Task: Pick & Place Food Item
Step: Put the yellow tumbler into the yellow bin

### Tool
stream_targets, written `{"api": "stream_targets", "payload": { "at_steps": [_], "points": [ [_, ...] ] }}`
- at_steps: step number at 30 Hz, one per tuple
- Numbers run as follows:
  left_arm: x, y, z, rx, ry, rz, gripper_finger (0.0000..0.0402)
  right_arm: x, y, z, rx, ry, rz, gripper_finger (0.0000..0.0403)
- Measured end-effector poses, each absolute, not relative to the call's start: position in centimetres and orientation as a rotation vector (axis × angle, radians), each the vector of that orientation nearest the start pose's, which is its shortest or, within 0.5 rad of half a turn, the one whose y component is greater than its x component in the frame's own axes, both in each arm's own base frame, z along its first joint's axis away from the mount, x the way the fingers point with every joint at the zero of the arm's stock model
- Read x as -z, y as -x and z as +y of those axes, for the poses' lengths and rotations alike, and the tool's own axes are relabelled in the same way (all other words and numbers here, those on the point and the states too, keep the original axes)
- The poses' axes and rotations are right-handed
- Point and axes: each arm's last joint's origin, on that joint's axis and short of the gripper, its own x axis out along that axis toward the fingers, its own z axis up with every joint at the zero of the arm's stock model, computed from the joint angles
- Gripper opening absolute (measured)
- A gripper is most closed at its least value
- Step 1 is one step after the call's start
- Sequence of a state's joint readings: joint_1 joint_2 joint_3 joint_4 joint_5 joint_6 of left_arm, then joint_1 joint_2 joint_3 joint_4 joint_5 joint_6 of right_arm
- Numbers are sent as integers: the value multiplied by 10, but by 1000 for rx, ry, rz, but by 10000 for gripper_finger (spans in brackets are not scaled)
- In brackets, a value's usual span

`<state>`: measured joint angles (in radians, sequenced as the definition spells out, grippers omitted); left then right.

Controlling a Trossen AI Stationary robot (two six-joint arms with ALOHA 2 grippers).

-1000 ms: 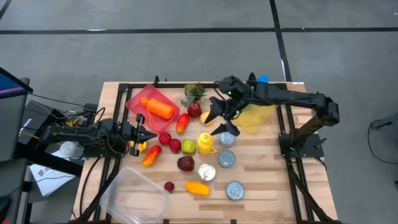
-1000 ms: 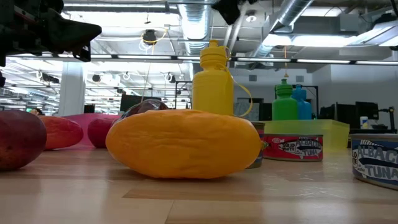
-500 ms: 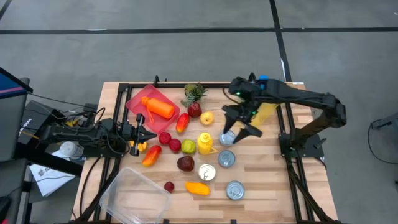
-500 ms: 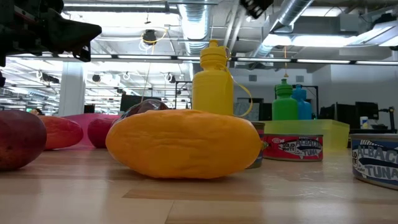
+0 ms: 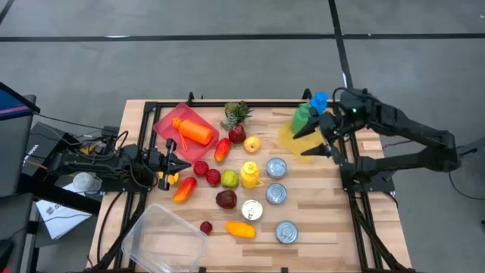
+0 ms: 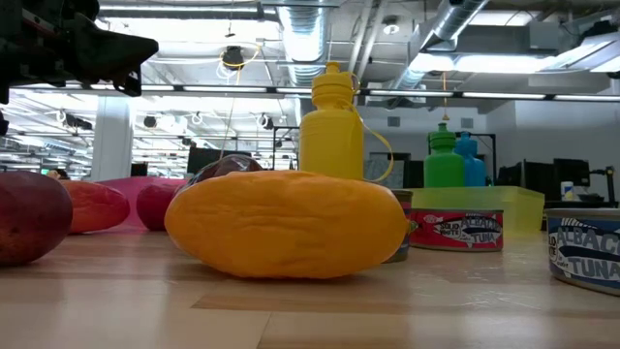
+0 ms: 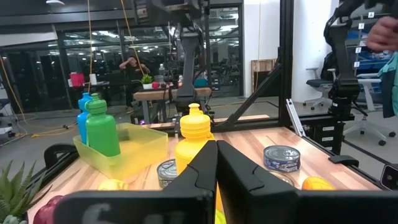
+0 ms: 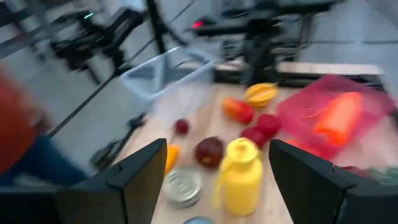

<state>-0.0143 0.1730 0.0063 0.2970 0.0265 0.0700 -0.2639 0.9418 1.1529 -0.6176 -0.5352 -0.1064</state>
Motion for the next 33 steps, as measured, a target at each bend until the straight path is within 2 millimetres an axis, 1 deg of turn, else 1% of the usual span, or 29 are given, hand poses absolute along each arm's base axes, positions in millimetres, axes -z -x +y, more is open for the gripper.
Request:
{"api": "stream_targets", "payload": {
  "at_steps": [2,6,10,16,20,22,27,33],
  "points": [
    [-180,-107,-2,36,-71,-131,0,-378,-178,-33,-266,-74,307,274],
    [-180,-107,-2,36,-71,-131,0,-350,-194,-37,-258,-108,244,274],
    [-180,-107,-2,36,-71,-131,0,-322,-220,-41,-273,-95,230,274],
    [-180,-107,-2,36,-71,-131,0,-293,-268,-34,-347,-27,217,274],
    [-180,-107,-2,36,-71,-131,0,-275,-291,-31,-372,-11,207,274],
    [-180,-107,-2,36,-71,-131,0,-266,-297,-32,-373,-17,226,274],
    [-180,-107,-2,36,-71,-131,0,-249,-308,-27,-400,-20,277,274],
    [-180,-107,-2,36,-71,-131,0,-239,-318,-21,-424,-13,263,274]
  ]
}}
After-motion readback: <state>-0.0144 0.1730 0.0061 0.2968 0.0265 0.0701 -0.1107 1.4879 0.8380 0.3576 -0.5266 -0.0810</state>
